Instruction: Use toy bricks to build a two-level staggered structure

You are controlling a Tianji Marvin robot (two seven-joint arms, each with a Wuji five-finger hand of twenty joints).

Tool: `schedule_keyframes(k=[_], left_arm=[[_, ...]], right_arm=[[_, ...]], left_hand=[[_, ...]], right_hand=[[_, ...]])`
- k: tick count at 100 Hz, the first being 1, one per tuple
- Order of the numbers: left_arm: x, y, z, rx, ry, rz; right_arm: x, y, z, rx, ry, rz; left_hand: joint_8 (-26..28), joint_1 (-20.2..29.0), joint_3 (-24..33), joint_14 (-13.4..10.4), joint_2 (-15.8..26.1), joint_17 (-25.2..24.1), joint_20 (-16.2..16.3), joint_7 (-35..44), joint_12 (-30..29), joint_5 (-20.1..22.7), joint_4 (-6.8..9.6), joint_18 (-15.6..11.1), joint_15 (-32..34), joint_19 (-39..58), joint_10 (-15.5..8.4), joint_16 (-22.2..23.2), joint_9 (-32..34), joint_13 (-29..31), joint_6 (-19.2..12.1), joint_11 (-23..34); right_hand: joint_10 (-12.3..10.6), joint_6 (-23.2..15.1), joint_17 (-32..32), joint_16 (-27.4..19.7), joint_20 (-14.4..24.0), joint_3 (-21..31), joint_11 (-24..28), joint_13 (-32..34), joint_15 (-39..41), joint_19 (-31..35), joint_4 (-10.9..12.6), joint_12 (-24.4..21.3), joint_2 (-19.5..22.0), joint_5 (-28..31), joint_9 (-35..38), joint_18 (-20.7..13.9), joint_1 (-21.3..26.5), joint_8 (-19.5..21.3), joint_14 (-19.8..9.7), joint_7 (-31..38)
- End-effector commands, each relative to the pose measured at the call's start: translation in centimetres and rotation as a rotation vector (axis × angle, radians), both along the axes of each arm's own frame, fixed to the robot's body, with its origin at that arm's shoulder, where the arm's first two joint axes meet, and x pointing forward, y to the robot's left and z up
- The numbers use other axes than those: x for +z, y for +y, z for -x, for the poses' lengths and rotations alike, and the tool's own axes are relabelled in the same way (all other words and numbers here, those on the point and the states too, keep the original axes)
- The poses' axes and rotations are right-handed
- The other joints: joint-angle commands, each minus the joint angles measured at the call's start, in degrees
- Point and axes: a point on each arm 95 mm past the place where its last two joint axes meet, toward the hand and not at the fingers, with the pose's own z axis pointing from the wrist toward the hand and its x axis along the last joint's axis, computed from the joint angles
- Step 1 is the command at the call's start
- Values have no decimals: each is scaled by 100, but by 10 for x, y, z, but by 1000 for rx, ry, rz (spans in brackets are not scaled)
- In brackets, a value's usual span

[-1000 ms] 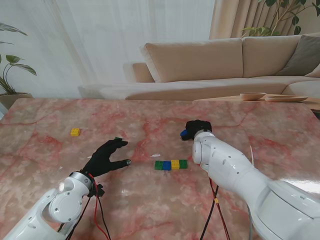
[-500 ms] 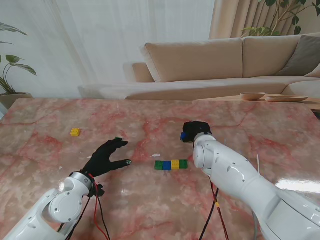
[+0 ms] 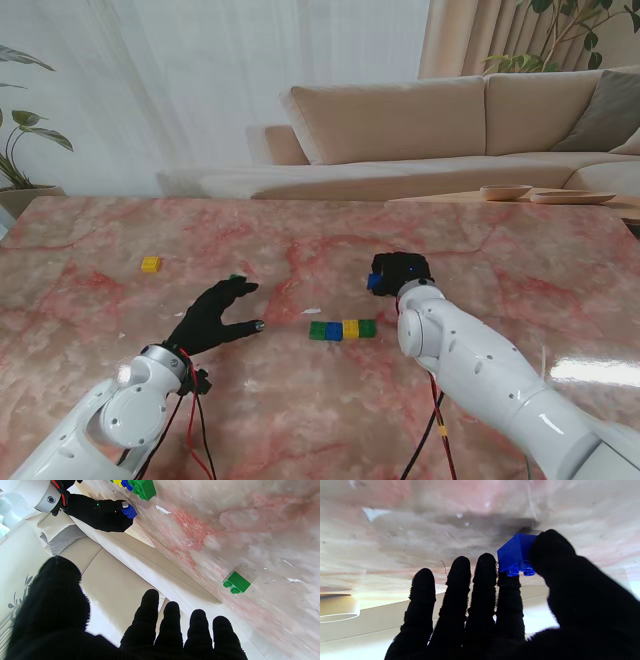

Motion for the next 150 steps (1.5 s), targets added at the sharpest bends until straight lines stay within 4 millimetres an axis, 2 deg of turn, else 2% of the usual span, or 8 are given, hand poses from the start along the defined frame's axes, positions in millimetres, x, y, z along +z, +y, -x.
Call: schedule_keyframes(k=[1, 13, 27, 32, 47, 83, 121, 150], left_arm=[[-2, -2, 2, -7, 5, -1], [-1, -3, 2, -9, -3, -2], [-1, -3, 1, -8, -3, -4], [-1, -3, 1, -8, -2, -4], [-1, -4, 2, -8, -4, -4], [-1, -4, 2, -6, -6, 0], [-1, -7, 1, -10, -13, 4], [-1, -8, 1, -6, -20, 7]], right_arm=[[-13, -6, 7, -11, 44, 6], [-17, -9, 9, -14, 59, 7], [-18, -11, 10, -10, 66, 10], [-18, -11, 10, -10, 67, 10], [-18, -10, 11, -11, 64, 6], [-10, -10, 22, -21, 9, -19], [16, -6, 59, 17, -79, -54], [21, 0, 89, 63, -107, -83]], left_hand=[[-50, -83, 126, -325, 154, -60, 91, -53, -84, 102, 183, -296, -190, -245, -108, -75, -115, -27, -14, -113], [-44, -86, 140, -330, 154, -56, 101, -42, -85, 114, 186, -291, -189, -261, -108, -74, -111, -25, -9, -112], [-33, -88, 156, -336, 143, -56, 112, -26, -87, 122, 186, -293, -190, -277, -109, -75, -115, -25, -12, -117], [-29, -92, 160, -330, 142, -55, 115, -20, -88, 128, 185, -295, -191, -283, -108, -75, -112, -26, -17, -117], [-24, -99, 179, -335, 154, -56, 124, -17, -91, 112, 185, -299, -191, -302, -108, -74, -118, -33, -18, -124], [-19, -109, 205, -326, 147, -60, 149, -18, -93, 107, 183, -289, -188, -343, -96, -69, -116, -41, -20, -126], [-17, -123, 223, -326, 141, -61, 176, -25, -98, 103, 179, -288, -192, -377, -93, -67, -121, -50, -20, -136], [-17, -122, 243, -325, 138, -60, 190, -28, -100, 111, 178, -295, -193, -402, -95, -67, -117, -49, -19, -137]], right_hand=[[-143, -586, -4, 75, -11, 206, -41, 139, 50, 166, -121, 117, 106, 303, 96, 4, 297, 29, -128, 611], [-132, -547, -15, 75, -28, 208, -62, 124, 39, 140, -120, 128, 113, 307, 100, 5, 315, -42, -132, 575], [-57, -192, -41, 80, -79, 320, -176, 101, 15, 76, -79, 74, 145, 518, 130, 9, 245, -983, -136, -37], [-58, -213, -42, 83, -82, 330, -182, 113, 19, 73, -79, 62, 120, 613, 192, 10, 245, -1099, -144, -103], [-169, -556, 31, 119, -71, 195, -128, 196, 82, 131, -109, 244, 108, 681, 426, -21, 353, -1080, -186, 498], [-207, -675, 77, 147, -62, 206, -125, 289, 146, 195, -102, 290, 65, 876, 642, -41, 428, -1027, -220, 561], [-134, -530, 18, 125, -86, 259, -267, 222, 72, 156, -113, 235, 40, 781, 550, 6, 312, -1151, -155, 414], [-94, -480, 2, 119, -90, 354, -340, 218, 26, 134, -125, 211, 12, 812, 573, 38, 286, -1237, -114, 365]])
